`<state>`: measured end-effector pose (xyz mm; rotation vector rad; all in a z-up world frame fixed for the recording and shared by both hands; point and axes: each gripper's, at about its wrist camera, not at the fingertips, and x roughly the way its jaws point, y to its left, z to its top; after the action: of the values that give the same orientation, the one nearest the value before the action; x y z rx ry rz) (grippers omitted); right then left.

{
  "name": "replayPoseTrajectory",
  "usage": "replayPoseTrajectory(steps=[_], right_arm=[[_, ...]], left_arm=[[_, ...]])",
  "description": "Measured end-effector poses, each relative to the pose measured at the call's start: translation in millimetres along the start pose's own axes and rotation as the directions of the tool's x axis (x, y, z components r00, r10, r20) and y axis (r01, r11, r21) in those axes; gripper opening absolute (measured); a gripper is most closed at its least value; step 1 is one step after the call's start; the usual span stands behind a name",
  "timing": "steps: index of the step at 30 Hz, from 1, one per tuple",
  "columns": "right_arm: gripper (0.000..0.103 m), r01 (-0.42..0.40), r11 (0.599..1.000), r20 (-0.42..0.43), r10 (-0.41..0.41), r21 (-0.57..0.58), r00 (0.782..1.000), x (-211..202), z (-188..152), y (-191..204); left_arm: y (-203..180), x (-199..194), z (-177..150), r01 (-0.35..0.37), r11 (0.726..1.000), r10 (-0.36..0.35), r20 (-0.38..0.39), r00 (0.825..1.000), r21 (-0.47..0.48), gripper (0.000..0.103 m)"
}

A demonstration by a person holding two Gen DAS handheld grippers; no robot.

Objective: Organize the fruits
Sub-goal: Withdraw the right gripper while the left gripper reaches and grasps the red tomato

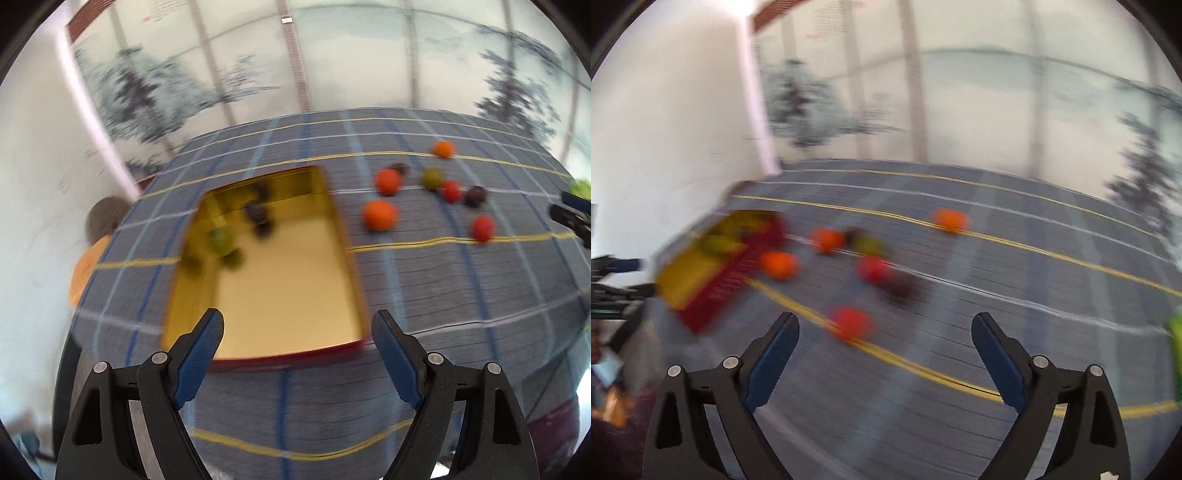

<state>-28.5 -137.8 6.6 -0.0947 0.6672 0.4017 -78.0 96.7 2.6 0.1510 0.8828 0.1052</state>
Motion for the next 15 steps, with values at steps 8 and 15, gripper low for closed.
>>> replayPoseTrajectory(steps=[8,15], right_arm=[[0.094,0.099,0.967,-0.07,-0.085,0.234,0.994,13,-17,-97],[0.096,0.074,0.965,-0.061,-0.061,0.251,0.996,23,-26,-111]], left_arm=[[-78,30,36,0.254,0.964,-0.252,-0.039,0.967,0.075,0.082],[-131,61,71,0.305,0.947,-0.303,-0.028,0.952,0.102,0.078]])
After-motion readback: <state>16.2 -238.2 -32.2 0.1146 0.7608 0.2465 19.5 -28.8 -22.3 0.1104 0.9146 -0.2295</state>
